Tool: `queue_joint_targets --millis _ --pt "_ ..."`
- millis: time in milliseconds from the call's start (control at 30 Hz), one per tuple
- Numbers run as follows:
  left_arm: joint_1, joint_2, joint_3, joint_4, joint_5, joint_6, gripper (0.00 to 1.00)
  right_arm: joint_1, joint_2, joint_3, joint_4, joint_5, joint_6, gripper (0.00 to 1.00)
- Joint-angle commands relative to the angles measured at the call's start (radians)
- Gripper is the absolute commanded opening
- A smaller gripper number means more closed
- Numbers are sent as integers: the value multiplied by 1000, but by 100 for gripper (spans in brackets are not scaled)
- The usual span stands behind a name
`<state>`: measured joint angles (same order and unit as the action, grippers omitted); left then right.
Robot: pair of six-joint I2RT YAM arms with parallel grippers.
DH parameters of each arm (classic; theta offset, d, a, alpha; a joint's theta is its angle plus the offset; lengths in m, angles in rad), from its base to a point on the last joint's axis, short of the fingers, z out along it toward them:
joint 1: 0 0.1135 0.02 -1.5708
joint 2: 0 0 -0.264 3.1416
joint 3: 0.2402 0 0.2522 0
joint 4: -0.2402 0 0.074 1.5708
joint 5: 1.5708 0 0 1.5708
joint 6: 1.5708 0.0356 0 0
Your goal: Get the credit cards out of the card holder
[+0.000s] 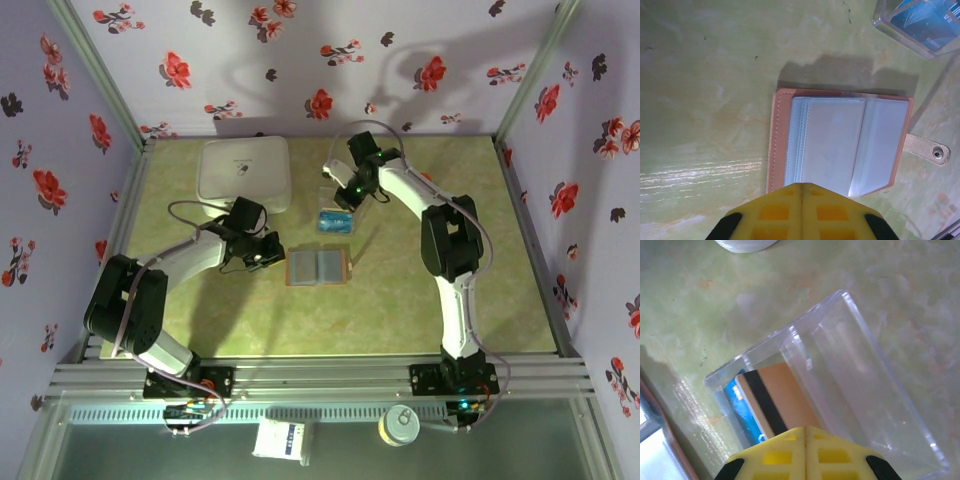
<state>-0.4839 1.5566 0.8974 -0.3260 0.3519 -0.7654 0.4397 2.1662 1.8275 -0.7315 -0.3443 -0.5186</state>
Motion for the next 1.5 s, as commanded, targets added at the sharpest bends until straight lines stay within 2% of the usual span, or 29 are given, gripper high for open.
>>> queue_joint_targets --millis 0,200,433,1033,1333,1467 --pt "7 15 -19 20 18 -20 4 26 -97 -46 30 -17 20 7" --pt "8 10 -42 52 32 -39 4 63 -137 -113 32 -9 11 7" --pt "7 13 -53 58 37 -43 4 74 -96 -152 43 37 37 5" --pt "8 57 -18 48 45 -25 4 64 -75 -74 98 315 56 5" --pt "8 73 -9 50 52 -25 4 62 -87 -57 79 262 71 3" --pt "8 69 -3 43 52 -21 4 64 -94 -63 21 167 75 0"
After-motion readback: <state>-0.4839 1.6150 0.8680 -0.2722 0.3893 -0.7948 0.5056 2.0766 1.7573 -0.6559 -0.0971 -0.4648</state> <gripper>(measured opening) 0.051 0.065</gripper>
